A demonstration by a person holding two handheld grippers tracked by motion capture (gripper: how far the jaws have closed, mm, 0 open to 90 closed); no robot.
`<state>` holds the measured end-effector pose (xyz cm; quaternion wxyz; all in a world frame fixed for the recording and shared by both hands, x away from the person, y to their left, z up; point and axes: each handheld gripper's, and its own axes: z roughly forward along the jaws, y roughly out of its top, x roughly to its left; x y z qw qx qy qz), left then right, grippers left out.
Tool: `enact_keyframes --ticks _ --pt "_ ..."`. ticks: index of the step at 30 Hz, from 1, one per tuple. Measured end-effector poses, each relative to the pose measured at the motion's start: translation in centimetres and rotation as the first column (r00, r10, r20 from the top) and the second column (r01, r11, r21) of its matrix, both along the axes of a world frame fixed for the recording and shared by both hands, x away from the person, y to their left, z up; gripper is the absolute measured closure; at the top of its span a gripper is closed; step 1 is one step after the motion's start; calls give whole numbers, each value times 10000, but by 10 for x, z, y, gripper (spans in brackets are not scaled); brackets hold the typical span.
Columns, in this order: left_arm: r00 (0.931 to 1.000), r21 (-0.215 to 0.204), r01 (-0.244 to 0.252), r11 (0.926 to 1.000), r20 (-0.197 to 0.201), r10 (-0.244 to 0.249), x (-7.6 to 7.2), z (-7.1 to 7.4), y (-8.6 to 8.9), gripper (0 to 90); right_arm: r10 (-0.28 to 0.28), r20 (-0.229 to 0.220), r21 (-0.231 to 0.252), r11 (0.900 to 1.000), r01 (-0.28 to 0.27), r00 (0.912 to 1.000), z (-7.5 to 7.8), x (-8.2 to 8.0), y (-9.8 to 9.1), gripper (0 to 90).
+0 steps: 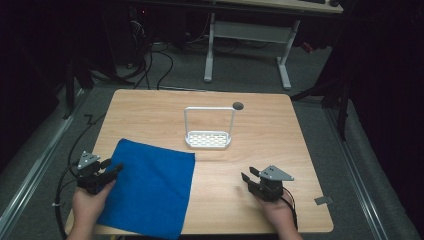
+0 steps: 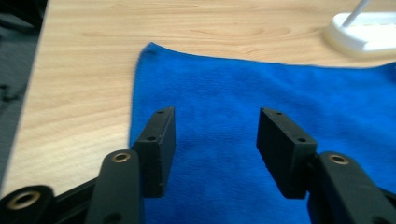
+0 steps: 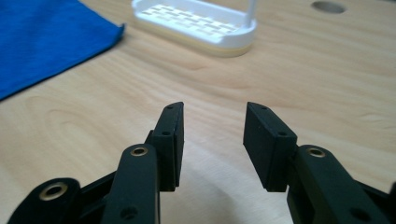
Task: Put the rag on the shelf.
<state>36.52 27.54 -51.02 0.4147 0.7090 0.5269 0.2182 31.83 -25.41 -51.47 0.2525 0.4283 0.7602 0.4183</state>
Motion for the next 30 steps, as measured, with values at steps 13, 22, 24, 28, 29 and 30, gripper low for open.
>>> enact_keyframes --ticks 13,22,24,28,29,30 --pt "9987 325 2 9995 513 -19 -6 2 -1 439 88 359 -391 9992 -73 9993 -1 0 3 572" --pt "9902 997 -520 9937 1345 383 -22 13 -7 464 394 556 -121 9992 -388 9977 2 1 10 584" --pt "9899 1016 -545 9933 1355 404 -26 14 -8 484 493 438 -154 9987 -486 9978 2 2 14 584" --pt "9897 1169 -469 9920 1397 303 -44 19 -14 531 865 327 -390 9956 -852 9957 2 4 27 609" --pt "9892 1218 -454 9915 1440 276 -47 20 -15 535 954 332 -397 9948 -941 9949 2 4 30 613" --pt "9888 1173 -475 9920 1465 300 -50 20 -15 539 1038 288 -393 9939 -1026 9942 2 4 34 622"
